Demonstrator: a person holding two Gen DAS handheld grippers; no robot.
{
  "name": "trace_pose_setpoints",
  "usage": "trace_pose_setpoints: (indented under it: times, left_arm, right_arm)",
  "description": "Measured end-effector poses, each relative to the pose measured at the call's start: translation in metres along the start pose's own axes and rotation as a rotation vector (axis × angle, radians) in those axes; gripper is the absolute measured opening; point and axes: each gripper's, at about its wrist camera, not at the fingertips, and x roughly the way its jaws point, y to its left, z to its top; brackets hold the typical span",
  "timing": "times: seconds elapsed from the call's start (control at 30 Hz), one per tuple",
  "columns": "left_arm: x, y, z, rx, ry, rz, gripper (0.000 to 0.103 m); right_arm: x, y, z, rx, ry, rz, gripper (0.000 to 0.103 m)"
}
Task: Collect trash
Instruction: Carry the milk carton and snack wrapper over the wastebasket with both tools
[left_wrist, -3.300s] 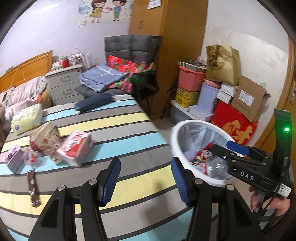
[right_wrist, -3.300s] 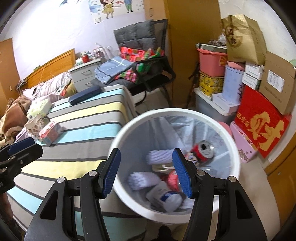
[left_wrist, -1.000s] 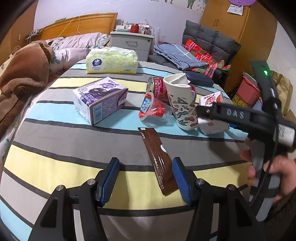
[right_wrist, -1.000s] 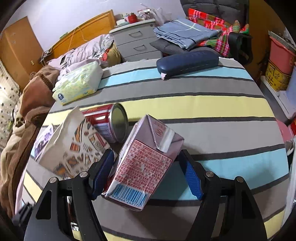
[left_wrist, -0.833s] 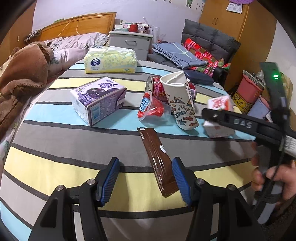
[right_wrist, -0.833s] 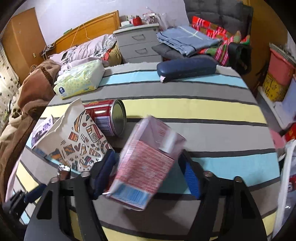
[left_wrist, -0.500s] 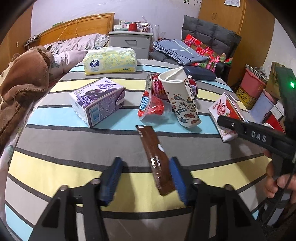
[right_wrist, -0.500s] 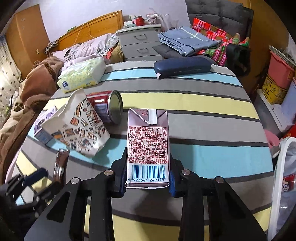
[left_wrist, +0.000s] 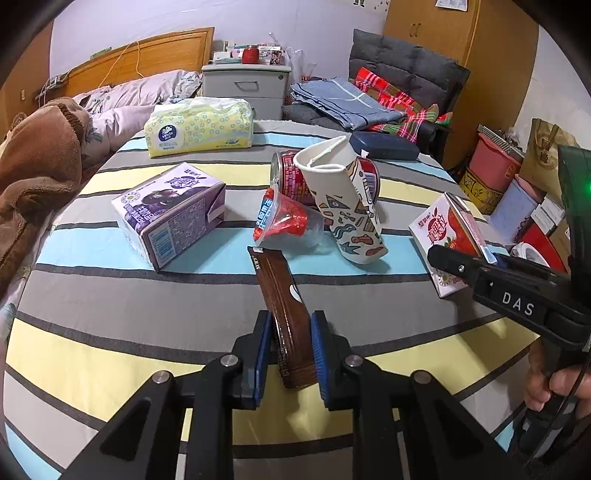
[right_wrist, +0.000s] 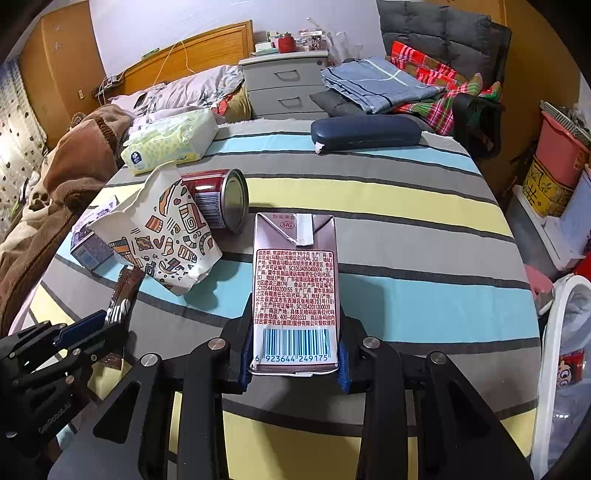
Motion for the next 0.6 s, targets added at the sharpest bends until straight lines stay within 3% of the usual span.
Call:
trace_pose_setpoints:
  times: [0.6]
  left_arm:
    - [-0.026,-0.016,-0.006,0.035,-0.052,-0.011,0.021]
  right_arm:
    - [-0.014,-0.002,-0.012,0.01,-0.018,0.015,0.035]
